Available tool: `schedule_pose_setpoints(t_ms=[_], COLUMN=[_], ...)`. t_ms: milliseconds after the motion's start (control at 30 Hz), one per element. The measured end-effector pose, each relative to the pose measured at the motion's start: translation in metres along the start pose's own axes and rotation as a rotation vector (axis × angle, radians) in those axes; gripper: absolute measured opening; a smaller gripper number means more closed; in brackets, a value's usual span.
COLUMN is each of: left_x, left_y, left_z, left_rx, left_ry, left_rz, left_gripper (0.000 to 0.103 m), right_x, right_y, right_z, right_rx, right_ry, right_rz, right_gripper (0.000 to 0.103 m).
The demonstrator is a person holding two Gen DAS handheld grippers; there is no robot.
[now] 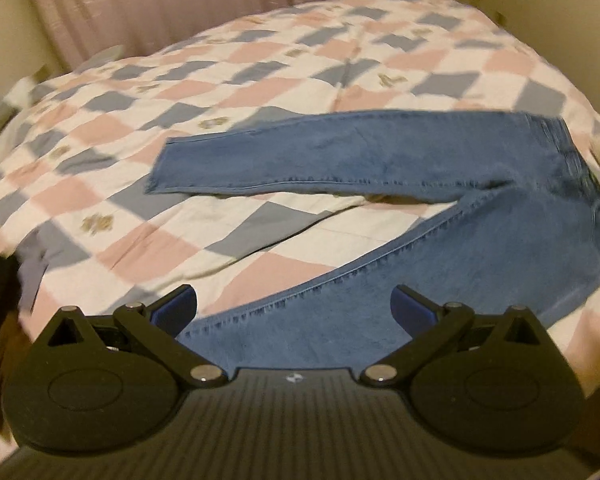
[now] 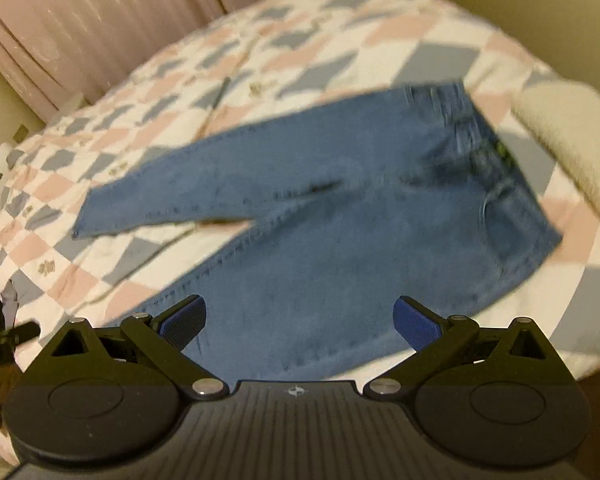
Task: Fold clothes
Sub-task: 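Reach both grippers to the jeans and close the left gripper on a leg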
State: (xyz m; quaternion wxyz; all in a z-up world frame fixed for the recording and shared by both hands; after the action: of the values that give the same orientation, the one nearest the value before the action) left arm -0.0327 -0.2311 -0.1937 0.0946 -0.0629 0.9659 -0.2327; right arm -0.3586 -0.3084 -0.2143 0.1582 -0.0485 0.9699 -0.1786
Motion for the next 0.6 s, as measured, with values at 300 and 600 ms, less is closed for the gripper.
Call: schedule_pose_setpoints(t_ms=[300, 600], left_x=[-0.028, -0.026], left_y=[-0.036, -0.125], left_z=[0.079, 0.189], left_rx=[-0.028, 0.022], left_ry=[0.137, 0.216], left_rz=[0.074, 0.254], left_gripper=[0.101, 0.088], right_x=[0.015, 0.032], right_y=[-0.022, -0.118], right_z=[0.044, 0.138], right_rx=[-0.036, -0.15], right_ry=[0.057, -0.06], right_rz=[-0.107, -0.312], right_gripper=[0.088, 0.077])
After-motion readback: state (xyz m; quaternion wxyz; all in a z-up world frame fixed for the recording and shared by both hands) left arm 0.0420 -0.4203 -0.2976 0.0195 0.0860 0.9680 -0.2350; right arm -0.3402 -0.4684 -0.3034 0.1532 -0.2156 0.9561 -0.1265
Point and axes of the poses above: each gripper's, at about its wrist camera, not at the fingertips, and z roughly the way its jaws point, x to its right, y to its underside, the point moved 2 cm from there along z, roughly the way its jaws point, and after that the axes turned 4 degrees about -x, right-handed, at the moved point
